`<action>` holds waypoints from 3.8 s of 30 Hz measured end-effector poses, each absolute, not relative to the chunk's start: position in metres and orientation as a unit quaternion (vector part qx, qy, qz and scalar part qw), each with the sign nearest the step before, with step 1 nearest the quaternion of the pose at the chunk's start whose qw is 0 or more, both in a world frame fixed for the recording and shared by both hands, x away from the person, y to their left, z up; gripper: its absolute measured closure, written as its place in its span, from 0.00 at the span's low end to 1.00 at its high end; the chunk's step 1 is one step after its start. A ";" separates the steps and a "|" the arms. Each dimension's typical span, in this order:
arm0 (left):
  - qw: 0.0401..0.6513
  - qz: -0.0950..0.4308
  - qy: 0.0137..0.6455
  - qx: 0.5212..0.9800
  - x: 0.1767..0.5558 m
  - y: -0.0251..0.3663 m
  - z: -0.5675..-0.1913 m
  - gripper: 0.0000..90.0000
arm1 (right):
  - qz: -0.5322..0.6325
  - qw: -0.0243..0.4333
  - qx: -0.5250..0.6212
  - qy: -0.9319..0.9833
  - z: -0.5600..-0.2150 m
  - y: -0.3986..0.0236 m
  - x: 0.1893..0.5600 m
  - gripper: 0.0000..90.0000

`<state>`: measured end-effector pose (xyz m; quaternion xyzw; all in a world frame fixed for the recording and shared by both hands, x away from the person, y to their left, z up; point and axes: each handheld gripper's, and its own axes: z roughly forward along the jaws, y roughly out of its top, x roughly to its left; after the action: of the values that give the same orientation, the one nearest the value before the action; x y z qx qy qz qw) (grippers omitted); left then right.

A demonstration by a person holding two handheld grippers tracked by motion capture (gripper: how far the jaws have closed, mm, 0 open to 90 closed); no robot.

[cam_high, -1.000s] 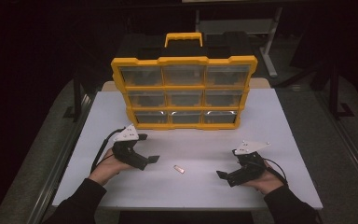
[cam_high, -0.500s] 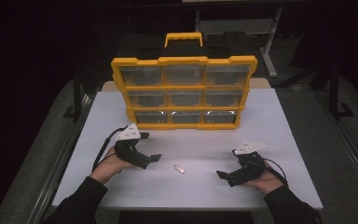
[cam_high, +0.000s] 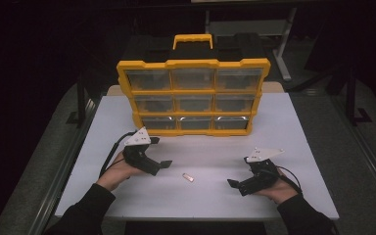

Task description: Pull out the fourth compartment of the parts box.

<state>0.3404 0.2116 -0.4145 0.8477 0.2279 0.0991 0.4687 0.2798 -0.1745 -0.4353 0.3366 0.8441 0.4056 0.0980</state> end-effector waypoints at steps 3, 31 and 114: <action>0.468 0.099 0.225 0.849 0.341 0.210 -0.414 0.00 | 0.405 0.098 0.336 0.844 -0.435 -0.174 0.280 0.00; 0.478 0.096 0.227 0.843 0.352 0.196 -0.413 0.00 | 0.405 0.096 0.337 0.844 -0.436 -0.174 0.280 0.00; 0.495 0.143 0.203 0.833 0.371 0.154 -0.418 0.00 | 0.406 0.097 0.337 0.844 -0.436 -0.175 0.280 0.00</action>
<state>0.3710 0.1538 -0.4177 0.8327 0.2026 0.1426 0.4953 0.2801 -0.1752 -0.4357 0.3375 0.8437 0.4061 0.0966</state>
